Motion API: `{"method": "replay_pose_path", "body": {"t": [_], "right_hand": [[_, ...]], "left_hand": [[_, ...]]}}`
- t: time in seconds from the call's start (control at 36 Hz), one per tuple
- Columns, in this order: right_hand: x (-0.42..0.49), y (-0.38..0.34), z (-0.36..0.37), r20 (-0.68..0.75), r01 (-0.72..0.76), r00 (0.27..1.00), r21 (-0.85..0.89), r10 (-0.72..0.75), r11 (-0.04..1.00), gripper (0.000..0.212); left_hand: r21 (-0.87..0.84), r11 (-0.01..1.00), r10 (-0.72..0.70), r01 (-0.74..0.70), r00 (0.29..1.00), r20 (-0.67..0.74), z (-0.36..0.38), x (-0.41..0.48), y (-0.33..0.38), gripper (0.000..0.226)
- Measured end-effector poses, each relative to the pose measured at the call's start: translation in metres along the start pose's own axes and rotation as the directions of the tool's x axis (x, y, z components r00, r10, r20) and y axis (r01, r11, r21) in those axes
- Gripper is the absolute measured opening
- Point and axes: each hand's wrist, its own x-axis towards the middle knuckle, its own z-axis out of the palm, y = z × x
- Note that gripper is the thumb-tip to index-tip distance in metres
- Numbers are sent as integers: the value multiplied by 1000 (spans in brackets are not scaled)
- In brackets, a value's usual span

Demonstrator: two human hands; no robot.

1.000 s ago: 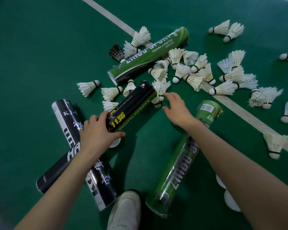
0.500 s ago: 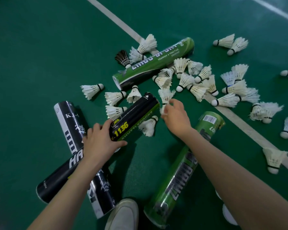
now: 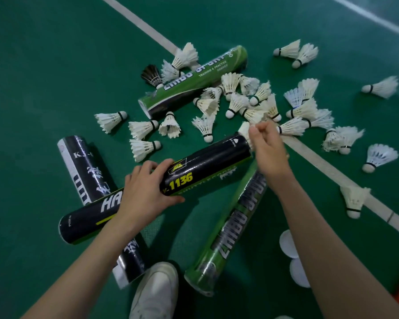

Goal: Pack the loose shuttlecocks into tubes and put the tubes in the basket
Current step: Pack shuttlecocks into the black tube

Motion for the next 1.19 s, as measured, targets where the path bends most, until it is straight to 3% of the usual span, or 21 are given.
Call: {"method": "replay_pose_path", "body": {"t": [0.06,0.14,0.19,0.33,0.42,0.53,0.58,0.69,0.83,0.94,1.08,1.19], "right_hand": [[-7,-1,1,47,12,999,-6,-12,1000,18],[-13,-3,-4,33,-4,999,67,2,998,46],[-15,-5,-5,39,7,999,86,-10,996,51],[-20,-4,13,205,6,979,17,-9,1000,66],[-15,6,22,209,-28,978,15,24,999,57],[1,29,32,21,-157,987,46,156,986,55],[7,41,34,-18,-207,978,-29,207,978,46],[13,62,40,102,-213,965,-245,243,946,30],[20,67,51,179,-195,945,-371,275,908,44],[18,66,53,92,-178,972,-303,214,936,42],[16,60,43,-159,-119,982,-109,100,987,7],[12,49,20,-302,-36,952,61,53,997,11]], "left_hand": [[-27,1000,-6,6,1000,-10,0,0,2,95],[-49,999,-5,4,1000,-18,-2,-2,3,93],[-46,999,7,-8,1000,-24,-2,-3,4,93],[-43,998,-42,41,999,-18,1,-3,5,93],[-14,997,-78,78,997,1,2,-2,1,93],[57,990,-132,132,991,6,-2,5,-1,88],[54,984,-171,170,985,6,-4,9,-5,88],[46,975,-219,217,975,36,0,9,-15,91],[89,969,-239,232,968,77,5,6,-20,90],[107,967,-240,231,968,79,6,4,-24,90],[120,970,-222,212,972,80,5,3,-23,90],[138,976,-180,168,981,72,6,0,-16,90]]}}
